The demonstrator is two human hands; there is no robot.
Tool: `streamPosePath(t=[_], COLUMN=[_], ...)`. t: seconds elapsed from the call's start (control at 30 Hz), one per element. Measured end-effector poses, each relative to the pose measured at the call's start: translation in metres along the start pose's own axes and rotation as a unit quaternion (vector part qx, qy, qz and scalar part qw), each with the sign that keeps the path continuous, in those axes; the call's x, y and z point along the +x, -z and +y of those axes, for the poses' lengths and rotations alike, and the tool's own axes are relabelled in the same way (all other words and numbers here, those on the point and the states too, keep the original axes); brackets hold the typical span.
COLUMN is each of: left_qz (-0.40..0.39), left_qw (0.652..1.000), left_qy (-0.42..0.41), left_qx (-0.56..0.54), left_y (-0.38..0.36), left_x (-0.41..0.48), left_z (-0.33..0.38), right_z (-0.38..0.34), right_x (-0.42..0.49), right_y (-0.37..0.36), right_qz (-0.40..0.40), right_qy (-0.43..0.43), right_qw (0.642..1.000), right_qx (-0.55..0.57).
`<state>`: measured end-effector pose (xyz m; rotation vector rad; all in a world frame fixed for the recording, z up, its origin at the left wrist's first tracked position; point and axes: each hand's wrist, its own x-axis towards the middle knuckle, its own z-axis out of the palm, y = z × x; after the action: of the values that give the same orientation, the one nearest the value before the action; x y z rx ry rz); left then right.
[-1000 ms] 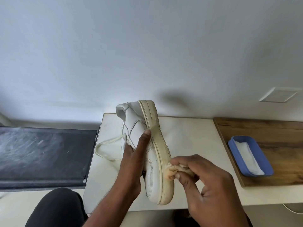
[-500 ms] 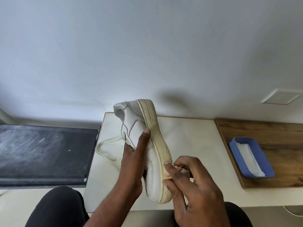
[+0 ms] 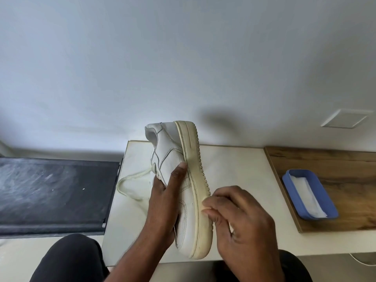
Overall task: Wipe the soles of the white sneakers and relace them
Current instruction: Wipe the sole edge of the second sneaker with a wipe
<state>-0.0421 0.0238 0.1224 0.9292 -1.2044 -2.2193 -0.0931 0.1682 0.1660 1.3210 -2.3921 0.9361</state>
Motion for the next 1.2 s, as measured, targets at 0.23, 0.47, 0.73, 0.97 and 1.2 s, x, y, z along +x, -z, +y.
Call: streamPosePath(t=[0.23,0.47,0.73,0.97,1.2], left_qz=[0.001,-0.013,-0.013,-0.021,-0.007], left_qw=[1.000,1.000,1.000,0.999,0.998], left_qy=[-0.005,-0.020,-0.024,-0.045,-0.060], left_qx=[0.008,0.006,0.006,0.012,0.009], left_y=[0.000,-0.003,0.002,-0.001,0.002], left_x=[0.000,0.001,0.002,0.000,0.000], left_z=[-0.006,-0.011,-0.009,-0.010,-0.005], right_z=[-0.003,0.007,-0.007,0.006,-0.003], right_x=[-0.002,0.011,0.003,0.019,0.014], right_y=[0.007,0.009,0.002,0.013,0.008], right_qz=[-0.082,-0.057,-0.047,-0.049,-0.042], right_qy=[0.085,-0.009,0.025,-0.007,0.035], right_qw=[0.992,0.997,0.998,0.999,0.998], right_qx=[0.033,0.043,0.037,0.016,0.041])
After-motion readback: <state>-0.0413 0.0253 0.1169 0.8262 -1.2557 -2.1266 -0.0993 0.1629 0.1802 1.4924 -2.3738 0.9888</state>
